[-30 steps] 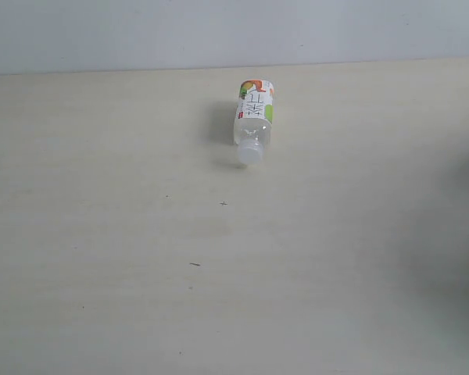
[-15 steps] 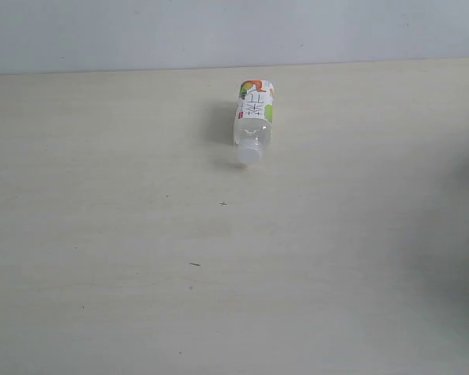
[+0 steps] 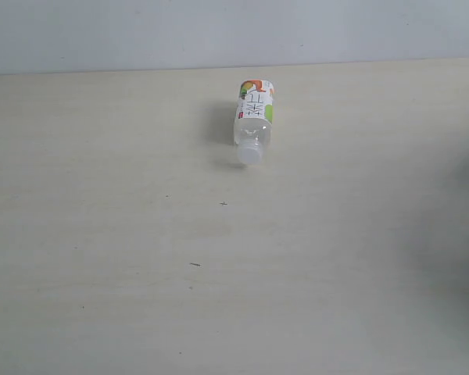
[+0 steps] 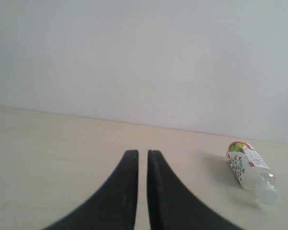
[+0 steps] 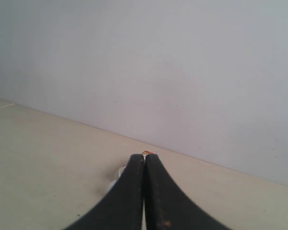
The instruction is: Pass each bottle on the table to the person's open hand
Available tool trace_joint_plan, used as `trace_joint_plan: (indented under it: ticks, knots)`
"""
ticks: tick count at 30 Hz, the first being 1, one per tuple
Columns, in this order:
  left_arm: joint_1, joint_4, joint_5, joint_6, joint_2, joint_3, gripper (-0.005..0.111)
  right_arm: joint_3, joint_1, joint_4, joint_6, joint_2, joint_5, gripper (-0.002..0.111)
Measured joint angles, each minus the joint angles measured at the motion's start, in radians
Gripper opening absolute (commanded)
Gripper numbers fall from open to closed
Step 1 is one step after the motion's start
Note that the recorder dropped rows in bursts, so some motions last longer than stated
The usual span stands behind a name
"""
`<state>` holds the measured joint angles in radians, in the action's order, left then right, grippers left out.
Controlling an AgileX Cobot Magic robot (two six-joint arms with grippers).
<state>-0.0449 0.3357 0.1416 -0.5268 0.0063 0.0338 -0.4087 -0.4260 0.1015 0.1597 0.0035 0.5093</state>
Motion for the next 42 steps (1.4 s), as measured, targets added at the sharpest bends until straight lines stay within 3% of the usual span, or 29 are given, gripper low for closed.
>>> trace_joint_plan:
  ticks: [28, 42]
  knots:
    - [0.000, 0.000, 0.000, 0.000, 0.000, 0.000, 0.010, 0.000, 0.000, 0.000, -0.002, 0.000, 0.000, 0.000]
    - [0.000, 0.000, 0.000, 0.000, 0.000, 0.000, 0.010, 0.000, -0.027, 0.011, -0.002, 0.063, -0.099, 0.000]
